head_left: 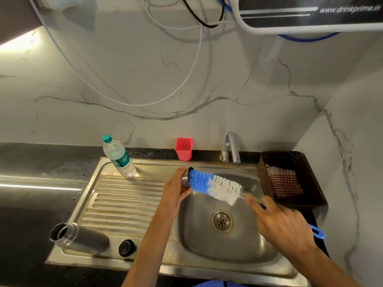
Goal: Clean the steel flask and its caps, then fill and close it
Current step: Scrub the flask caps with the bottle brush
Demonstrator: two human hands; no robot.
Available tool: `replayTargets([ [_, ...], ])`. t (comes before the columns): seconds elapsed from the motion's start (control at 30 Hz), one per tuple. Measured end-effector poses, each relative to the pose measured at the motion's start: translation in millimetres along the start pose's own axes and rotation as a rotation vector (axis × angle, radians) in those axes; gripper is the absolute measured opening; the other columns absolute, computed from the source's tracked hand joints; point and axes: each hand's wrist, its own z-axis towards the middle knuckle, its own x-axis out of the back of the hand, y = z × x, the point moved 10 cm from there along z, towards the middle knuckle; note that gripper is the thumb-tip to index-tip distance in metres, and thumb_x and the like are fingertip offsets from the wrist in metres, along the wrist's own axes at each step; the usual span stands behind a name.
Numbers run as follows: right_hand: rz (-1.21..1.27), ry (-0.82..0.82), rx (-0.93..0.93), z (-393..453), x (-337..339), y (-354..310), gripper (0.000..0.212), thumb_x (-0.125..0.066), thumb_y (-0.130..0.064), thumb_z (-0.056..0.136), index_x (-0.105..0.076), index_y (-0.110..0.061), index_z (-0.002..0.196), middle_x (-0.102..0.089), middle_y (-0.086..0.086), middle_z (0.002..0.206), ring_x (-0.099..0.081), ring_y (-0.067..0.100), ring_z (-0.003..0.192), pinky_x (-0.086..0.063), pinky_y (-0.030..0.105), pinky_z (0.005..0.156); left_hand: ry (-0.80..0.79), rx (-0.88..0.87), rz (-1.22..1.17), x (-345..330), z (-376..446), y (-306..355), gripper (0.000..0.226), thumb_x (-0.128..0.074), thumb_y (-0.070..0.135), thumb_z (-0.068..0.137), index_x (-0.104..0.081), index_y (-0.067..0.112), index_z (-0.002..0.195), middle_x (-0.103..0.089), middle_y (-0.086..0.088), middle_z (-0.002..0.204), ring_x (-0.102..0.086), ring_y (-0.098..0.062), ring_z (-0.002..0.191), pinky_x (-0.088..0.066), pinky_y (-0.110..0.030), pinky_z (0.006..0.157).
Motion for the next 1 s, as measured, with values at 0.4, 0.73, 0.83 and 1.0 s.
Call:
replayTargets([
  [0.4,0.401,-0.181,-0.29,-19,-38,46,0.032,-0.066,-0.041,0.096,-0.068,-0.049,0.127,-0.072,-0.018,0.093,-0.071,0.01,0.077,-0.056,0.032,0.061,-0.082,-0.06,-0.1,21,-3,-1,0.055,-0.095,0.047,0.071,-0.077,0.005,0.101,-0.078,-0.014,0.103,-0.075,-0.023,0.1,-0.054,-0.035,0.101],
  [0.73,0.724,-0.125,-0.53,-28,-62,27,0.028,-0.068,-0.032,0.098,-0.073,-0.041,0.124,-0.071,-0.026,0.075,-0.065,0.0,0.063,-0.056,0.029,0.06,-0.01,-0.214,0.152,1,-27,15,0.064,-0.099,0.038,0.064,-0.071,0.025,0.12,-0.08,0.004,0.107,-0.076,-0.017,0.104,-0.057,-0.036,0.096],
  [0.83,0.705,-0.153,-0.534,-26,-62,30,0.027,-0.066,-0.033,0.1,-0.073,-0.042,0.124,-0.069,-0.022,0.069,-0.065,0.002,0.063,-0.055,0.028,0.059,-0.128,-0.256,0.328,-23,-34,14,0.058,-0.099,0.043,0.065,-0.075,0.034,0.117,-0.078,0.009,0.109,-0.072,-0.013,0.107,-0.051,-0.03,0.092],
  [1.0,0.638,-0.224,-0.562,-25,-62,31,0.028,-0.059,-0.039,0.102,-0.07,-0.046,0.128,-0.063,-0.024,0.068,-0.063,0.002,0.066,-0.043,0.014,0.058,-0.176,-0.362,0.498,-45,-50,18,0.052,-0.097,0.03,0.071,-0.071,0.034,0.116,-0.078,0.015,0.106,-0.073,-0.003,0.099,-0.058,-0.024,0.09],
])
